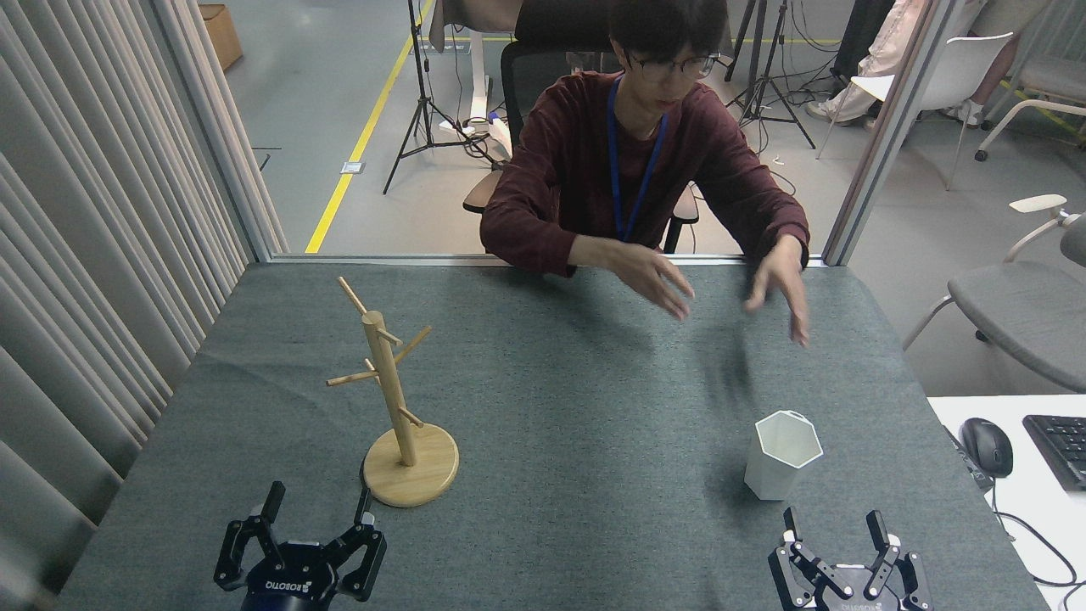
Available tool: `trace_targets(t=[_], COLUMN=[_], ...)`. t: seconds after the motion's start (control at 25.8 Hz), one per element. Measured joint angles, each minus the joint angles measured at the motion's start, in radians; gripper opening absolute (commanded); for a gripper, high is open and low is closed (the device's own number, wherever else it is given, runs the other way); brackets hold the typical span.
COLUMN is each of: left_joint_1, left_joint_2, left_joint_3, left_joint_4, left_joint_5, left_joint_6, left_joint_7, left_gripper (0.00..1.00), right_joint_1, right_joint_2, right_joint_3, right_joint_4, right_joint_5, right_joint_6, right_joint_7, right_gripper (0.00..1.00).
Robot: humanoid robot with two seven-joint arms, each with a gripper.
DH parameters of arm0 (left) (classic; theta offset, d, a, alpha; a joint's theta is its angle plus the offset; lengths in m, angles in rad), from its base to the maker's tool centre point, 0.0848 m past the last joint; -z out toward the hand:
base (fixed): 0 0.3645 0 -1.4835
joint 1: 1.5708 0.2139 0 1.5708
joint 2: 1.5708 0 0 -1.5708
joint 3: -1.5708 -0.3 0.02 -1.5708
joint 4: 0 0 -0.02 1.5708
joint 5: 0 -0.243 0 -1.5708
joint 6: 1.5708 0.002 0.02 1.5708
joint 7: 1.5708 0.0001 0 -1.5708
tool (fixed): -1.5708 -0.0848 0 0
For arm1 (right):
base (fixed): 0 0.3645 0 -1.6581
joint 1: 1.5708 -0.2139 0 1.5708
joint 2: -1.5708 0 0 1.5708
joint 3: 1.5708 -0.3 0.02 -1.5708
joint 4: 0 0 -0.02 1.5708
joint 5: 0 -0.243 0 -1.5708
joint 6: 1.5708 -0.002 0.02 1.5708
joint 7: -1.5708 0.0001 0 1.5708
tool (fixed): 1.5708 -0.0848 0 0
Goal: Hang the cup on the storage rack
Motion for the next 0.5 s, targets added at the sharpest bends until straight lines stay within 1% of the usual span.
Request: trace_targets(t=[0.12, 0.31, 0.5], left_joint_1=[0.001, -0.008, -0.007], left_joint_2=[0.002, 0.001, 0.001], left_joint_3=[0.0, 0.002, 0.002], left_joint_4=[-0.008, -0.006, -0.01], left_joint_5=[0.001, 0.004, 0.006], left_joint_6=[-0.002, -0.004, -0.004], left_joint_7=[0.0, 0.007, 0.013], left_gripper=[1.0, 1.0, 1.0], right_joint_1=[-0.003, -0.039, -0.055], right_joint_2=[0.0, 0.0, -0.001], right_joint_3=[0.0, 0.001, 0.001], right_joint_4=[0.003, 0.04, 0.061], right_joint_5=[0.0, 0.0, 0.0], right_joint_6=[0.001, 0.003, 0.001], right_joint_7=[0.0, -0.003, -0.003], right_gripper=[0.98, 0.98, 0.98])
